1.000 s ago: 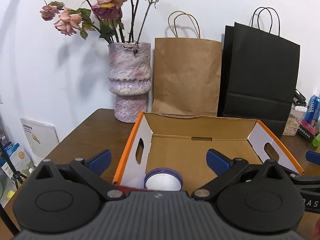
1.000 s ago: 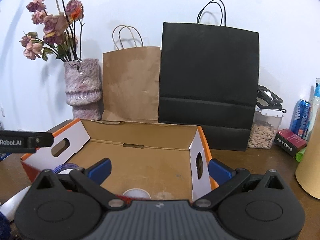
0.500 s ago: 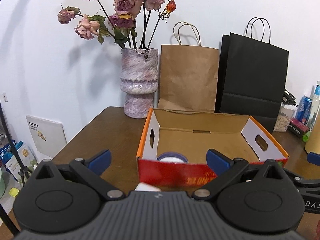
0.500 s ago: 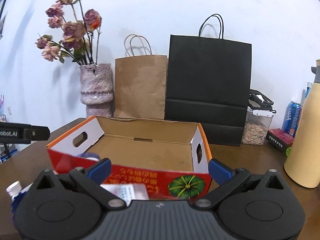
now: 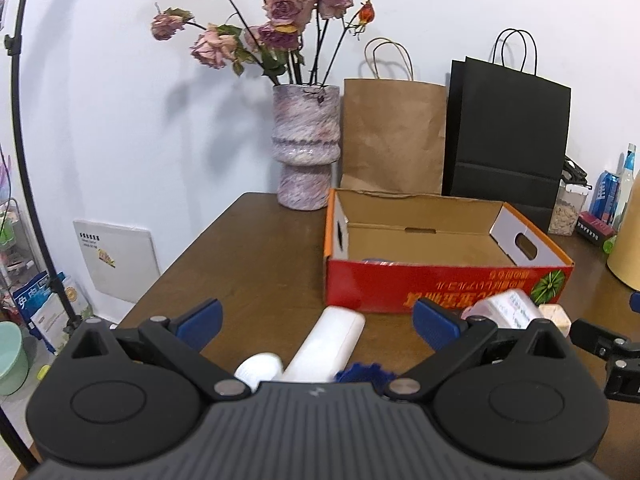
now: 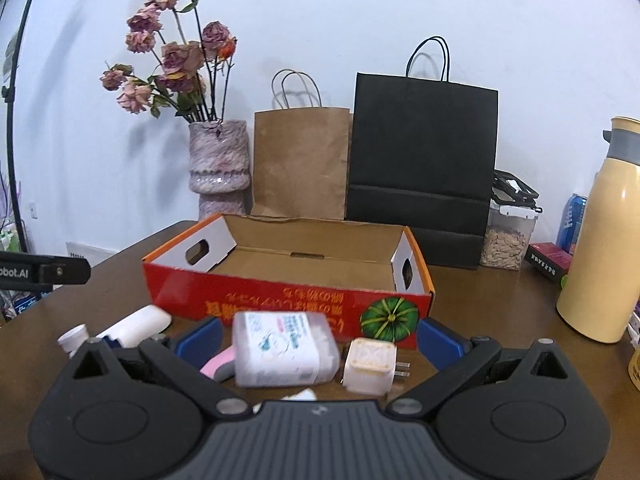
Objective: Organize rigid objects
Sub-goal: 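Move both tools back toward the remaining items on the table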
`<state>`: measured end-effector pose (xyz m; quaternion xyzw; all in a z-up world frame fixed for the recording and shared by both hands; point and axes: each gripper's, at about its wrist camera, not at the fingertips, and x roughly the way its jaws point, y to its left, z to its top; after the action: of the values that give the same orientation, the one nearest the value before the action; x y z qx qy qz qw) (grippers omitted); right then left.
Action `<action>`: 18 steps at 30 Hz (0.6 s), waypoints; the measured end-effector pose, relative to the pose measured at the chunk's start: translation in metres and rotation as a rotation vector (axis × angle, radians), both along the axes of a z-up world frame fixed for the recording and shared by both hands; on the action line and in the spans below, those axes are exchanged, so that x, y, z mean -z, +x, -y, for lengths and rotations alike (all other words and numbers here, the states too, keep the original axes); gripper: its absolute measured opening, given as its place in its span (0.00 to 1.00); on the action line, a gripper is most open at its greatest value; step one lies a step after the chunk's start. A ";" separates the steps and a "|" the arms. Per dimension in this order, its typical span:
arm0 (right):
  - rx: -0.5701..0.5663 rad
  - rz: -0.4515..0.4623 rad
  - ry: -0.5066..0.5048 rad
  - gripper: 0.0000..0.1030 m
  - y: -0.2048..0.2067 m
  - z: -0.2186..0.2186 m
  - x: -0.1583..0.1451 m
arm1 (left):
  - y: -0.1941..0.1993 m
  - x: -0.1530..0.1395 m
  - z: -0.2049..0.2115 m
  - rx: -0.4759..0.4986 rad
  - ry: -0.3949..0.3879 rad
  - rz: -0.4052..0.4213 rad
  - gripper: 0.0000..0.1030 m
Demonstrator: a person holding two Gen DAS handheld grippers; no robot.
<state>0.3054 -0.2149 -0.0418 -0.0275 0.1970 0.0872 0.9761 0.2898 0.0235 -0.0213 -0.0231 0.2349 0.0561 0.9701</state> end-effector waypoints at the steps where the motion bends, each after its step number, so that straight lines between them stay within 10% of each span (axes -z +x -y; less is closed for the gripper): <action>1: -0.001 -0.002 -0.002 1.00 -0.004 -0.001 0.001 | -0.004 0.001 -0.002 -0.001 0.001 -0.002 1.00; 18: -0.042 -0.082 -0.076 1.00 -0.037 -0.023 0.027 | -0.050 0.015 -0.034 -0.007 0.002 -0.028 1.00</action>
<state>0.2684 -0.1919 -0.0689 -0.0650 0.2392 0.1012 0.9635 0.2395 0.0579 -0.0362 -0.0223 0.2482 0.0599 0.9666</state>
